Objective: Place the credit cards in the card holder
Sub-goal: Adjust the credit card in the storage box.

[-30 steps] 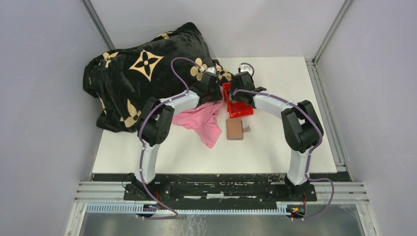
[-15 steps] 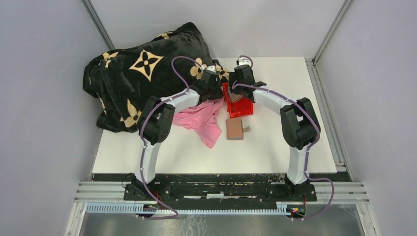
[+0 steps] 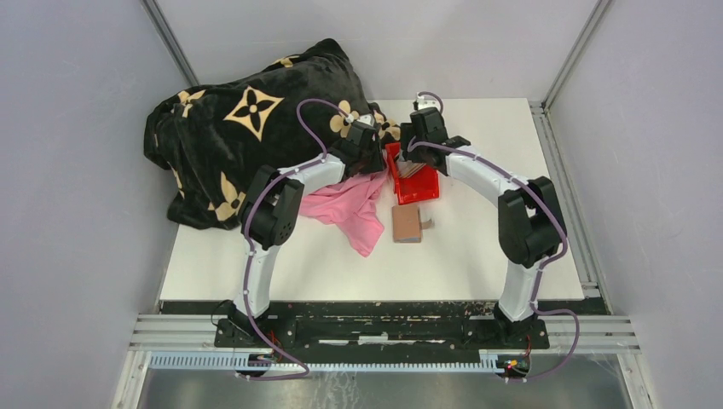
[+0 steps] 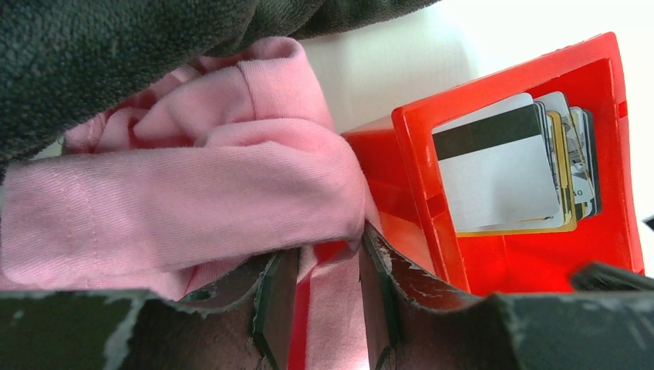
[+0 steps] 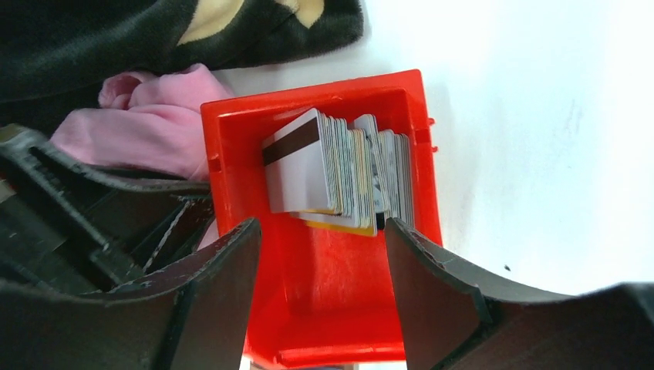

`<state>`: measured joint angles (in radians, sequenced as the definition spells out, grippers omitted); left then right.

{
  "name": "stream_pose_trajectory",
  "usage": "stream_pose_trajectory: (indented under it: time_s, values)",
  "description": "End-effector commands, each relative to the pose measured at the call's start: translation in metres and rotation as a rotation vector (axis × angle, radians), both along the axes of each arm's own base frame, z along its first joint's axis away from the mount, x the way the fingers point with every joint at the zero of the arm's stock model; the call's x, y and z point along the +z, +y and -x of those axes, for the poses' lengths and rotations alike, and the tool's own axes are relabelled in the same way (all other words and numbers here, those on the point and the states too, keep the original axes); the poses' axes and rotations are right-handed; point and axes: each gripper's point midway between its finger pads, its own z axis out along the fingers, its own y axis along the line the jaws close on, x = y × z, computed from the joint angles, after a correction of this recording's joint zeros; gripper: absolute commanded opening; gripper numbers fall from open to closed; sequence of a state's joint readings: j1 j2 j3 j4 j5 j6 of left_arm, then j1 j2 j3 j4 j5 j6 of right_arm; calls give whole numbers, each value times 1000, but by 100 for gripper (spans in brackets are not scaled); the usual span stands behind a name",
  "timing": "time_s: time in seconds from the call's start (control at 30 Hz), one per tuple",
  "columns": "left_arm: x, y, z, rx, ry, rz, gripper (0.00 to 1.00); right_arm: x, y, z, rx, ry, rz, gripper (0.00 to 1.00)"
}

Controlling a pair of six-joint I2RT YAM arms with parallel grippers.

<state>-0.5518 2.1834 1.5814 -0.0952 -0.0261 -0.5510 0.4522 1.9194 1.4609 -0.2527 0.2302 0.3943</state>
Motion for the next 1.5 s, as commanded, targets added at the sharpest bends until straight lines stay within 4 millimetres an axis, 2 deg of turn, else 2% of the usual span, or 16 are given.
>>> stream_pose_trajectory:
  time_s: [0.0, 0.17, 0.37, 0.57, 0.87, 1.2, 1.47]
  values:
    - [18, -6, -14, -8, -61, 42, 42, 49, -3, 13, -29, -53, -25, 67]
    - [18, -6, -14, -7, -62, 47, 42, 24, -3, 31, -42, 13, -51, 68]
    - [17, -6, -13, -8, -69, 51, 42, -1, 3, 40, -56, 61, -76, 69]
    - [15, -4, -11, -9, -67, 46, 42, -18, 1, 41, -88, 87, -54, 69]
    - [12, -3, -7, -22, -67, 43, 43, -41, 4, 27, -112, 80, -57, 71]
    - [1, 1, -3, -31, -57, 20, 43, -48, -2, 7, -135, 43, -95, 76]
    - [-1, 1, -5, -34, -59, 6, 43, -36, -7, -18, -137, -16, -123, 76]
